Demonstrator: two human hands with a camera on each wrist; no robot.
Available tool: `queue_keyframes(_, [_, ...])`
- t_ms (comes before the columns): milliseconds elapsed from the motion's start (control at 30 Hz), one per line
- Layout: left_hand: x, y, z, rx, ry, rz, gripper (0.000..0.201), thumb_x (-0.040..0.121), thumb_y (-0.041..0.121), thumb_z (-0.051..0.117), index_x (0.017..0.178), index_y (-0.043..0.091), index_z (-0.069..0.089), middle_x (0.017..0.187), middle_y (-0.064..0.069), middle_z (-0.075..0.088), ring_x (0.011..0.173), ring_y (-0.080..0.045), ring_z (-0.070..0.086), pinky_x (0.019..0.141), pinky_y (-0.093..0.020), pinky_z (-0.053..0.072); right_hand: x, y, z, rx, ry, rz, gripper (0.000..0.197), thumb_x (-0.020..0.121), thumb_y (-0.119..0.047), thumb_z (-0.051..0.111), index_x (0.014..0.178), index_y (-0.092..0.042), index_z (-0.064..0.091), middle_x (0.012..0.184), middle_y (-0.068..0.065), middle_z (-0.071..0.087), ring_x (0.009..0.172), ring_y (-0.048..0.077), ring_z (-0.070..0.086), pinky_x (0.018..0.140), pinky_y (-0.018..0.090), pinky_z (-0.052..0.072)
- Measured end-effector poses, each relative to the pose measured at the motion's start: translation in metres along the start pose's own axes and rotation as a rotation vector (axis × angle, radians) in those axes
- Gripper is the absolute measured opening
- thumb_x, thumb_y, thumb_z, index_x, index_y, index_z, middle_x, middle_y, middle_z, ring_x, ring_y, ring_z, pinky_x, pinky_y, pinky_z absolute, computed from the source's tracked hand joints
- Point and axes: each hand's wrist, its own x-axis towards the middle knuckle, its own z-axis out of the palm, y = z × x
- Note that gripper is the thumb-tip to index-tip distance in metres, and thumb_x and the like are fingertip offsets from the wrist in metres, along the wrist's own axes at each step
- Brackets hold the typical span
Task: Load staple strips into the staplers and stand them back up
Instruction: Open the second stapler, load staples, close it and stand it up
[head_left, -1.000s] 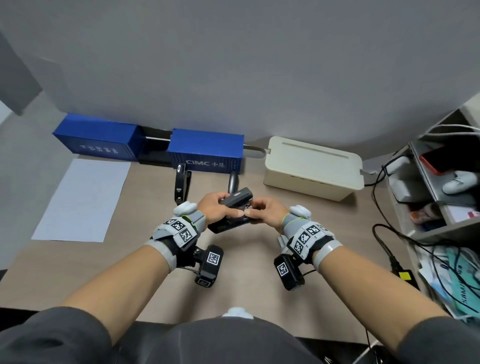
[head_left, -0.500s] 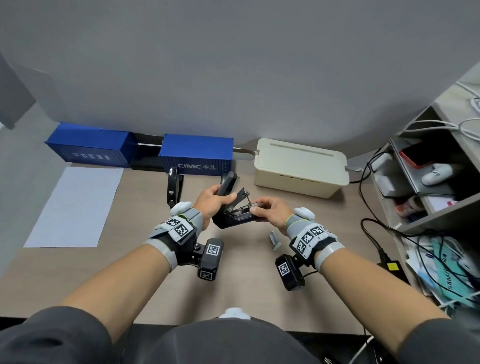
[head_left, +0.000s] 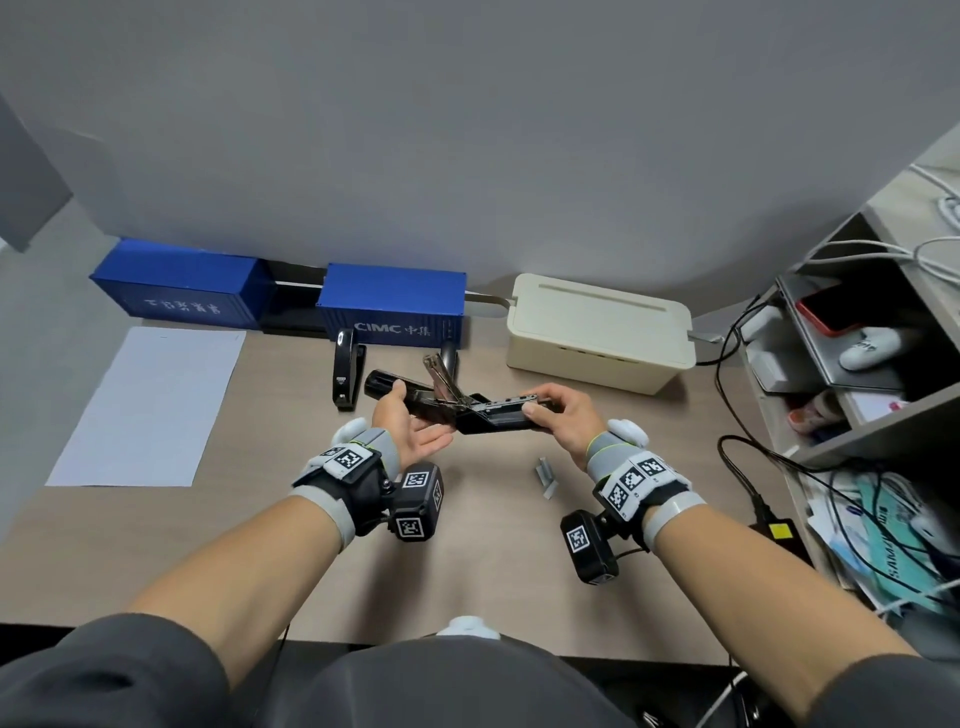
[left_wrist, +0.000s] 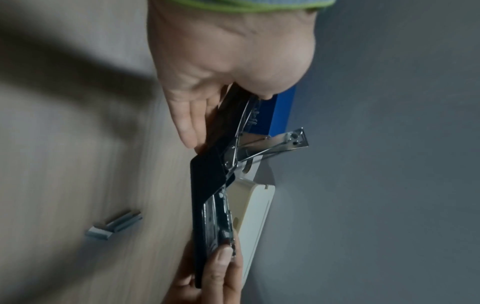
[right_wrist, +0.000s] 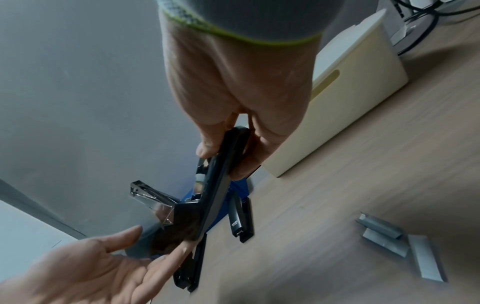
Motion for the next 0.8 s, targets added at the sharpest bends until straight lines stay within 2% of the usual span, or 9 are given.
queue_keyframes(133, [-0.002,0.000,0.001,0.059,-0.045,-0.050,0.033,0.096,0.042,0.051,0.101,0.009,0.057,0.110,-0.019,0.066,0.105,-0.038,0.064,0.103,-0.051,0.046,-0.002,0.002,-0.003,0.039,-0.044,0.005,0.015,0.085,-0.002,0.066,0.098,-0.010,0.067,0.090,0.014,0.061,0.081,0.021,0.058,0.076,0.026,0.056])
queue_keyframes(233, [0.001,-0.003,0.003,0.092,-0.036,-0.028,0.031,0.095,0.038,0.054,0.105,0.008,0.058,0.105,-0.019,0.068,0.093,-0.036,0.067,0.090,-0.046,0.053,-0.005,0.001,-0.005,0.109,-0.086,0.043,0.019,0.087,0.000,0.062,0.105,-0.004,0.065,0.091,0.013,0.061,0.079,0.019,0.059,0.068,0.017,0.056])
queue_keyframes(333, [0.005,-0.012,0.002,0.123,0.007,0.009,0.032,0.094,0.035,0.055,0.115,0.010,0.057,0.109,-0.021,0.069,0.090,-0.035,0.069,0.071,-0.041,0.056,-0.005,0.007,-0.008,0.085,-0.072,0.091,0.026,0.087,-0.004,0.065,0.113,-0.007,0.063,0.092,0.009,0.060,0.080,0.017,0.059,0.069,0.022,0.057])
queue_keyframes(433, [0.013,-0.021,-0.003,0.109,0.076,0.037,0.028,0.091,0.030,0.059,0.112,0.011,0.057,0.111,-0.022,0.068,0.087,-0.035,0.069,0.070,-0.040,0.057,-0.004,0.025,-0.016,0.025,-0.065,0.213,0.037,0.085,-0.011,0.070,0.120,-0.015,0.057,0.089,0.004,0.062,0.081,0.017,0.061,0.071,0.026,0.052])
queue_keyframes(533, [0.020,-0.027,-0.013,0.147,0.155,0.044,0.029,0.086,0.028,0.062,0.109,0.011,0.059,0.110,-0.019,0.069,0.083,-0.032,0.070,0.065,-0.037,0.058,-0.006,0.049,-0.028,-0.087,-0.031,0.337,0.023,0.085,-0.006,0.069,0.104,-0.012,0.059,0.079,0.005,0.060,0.069,0.016,0.060,0.056,0.016,0.050])
queue_keyframes(600, [0.024,-0.033,-0.021,0.170,0.208,0.040,0.036,0.085,0.028,0.062,0.116,0.010,0.058,0.108,-0.017,0.068,0.079,-0.030,0.070,0.057,-0.033,0.056,-0.006,0.073,-0.034,-0.242,-0.016,0.442,0.009,0.082,-0.007,0.069,0.079,-0.014,0.065,0.071,0.008,0.060,0.059,0.018,0.055,0.049,0.022,0.047])
queue_keyframes(633, [0.026,-0.036,-0.026,0.178,0.230,0.031,0.041,0.084,0.029,0.063,0.120,0.010,0.057,0.110,-0.017,0.067,0.078,-0.029,0.070,0.054,-0.032,0.056,-0.007,0.089,-0.037,-0.335,-0.013,0.504,0.012,0.077,-0.010,0.069,0.067,-0.016,0.065,0.065,0.008,0.061,0.054,0.021,0.054,0.048,0.025,0.046])
queue_keyframes(733, [0.033,-0.044,-0.038,0.206,0.285,-0.006,0.049,0.081,0.033,0.063,0.124,0.011,0.057,0.113,-0.019,0.069,0.079,-0.029,0.071,0.052,-0.029,0.055,0.000,0.136,-0.042,-0.515,-0.011,0.632,0.007,0.058,-0.020,0.064,0.054,-0.015,0.064,0.059,0.006,0.065,0.053,0.025,0.058,0.060,0.040,0.056])
queue_keyframes(800, [0.034,-0.046,-0.040,0.207,0.293,-0.007,0.045,0.082,0.033,0.063,0.121,0.011,0.057,0.112,-0.019,0.068,0.078,-0.029,0.070,0.054,-0.030,0.055,0.000,0.132,-0.036,-0.562,-0.043,0.637,0.009,0.063,-0.024,0.069,0.062,-0.017,0.063,0.072,0.006,0.068,0.067,0.026,0.063,0.076,0.041,0.058])
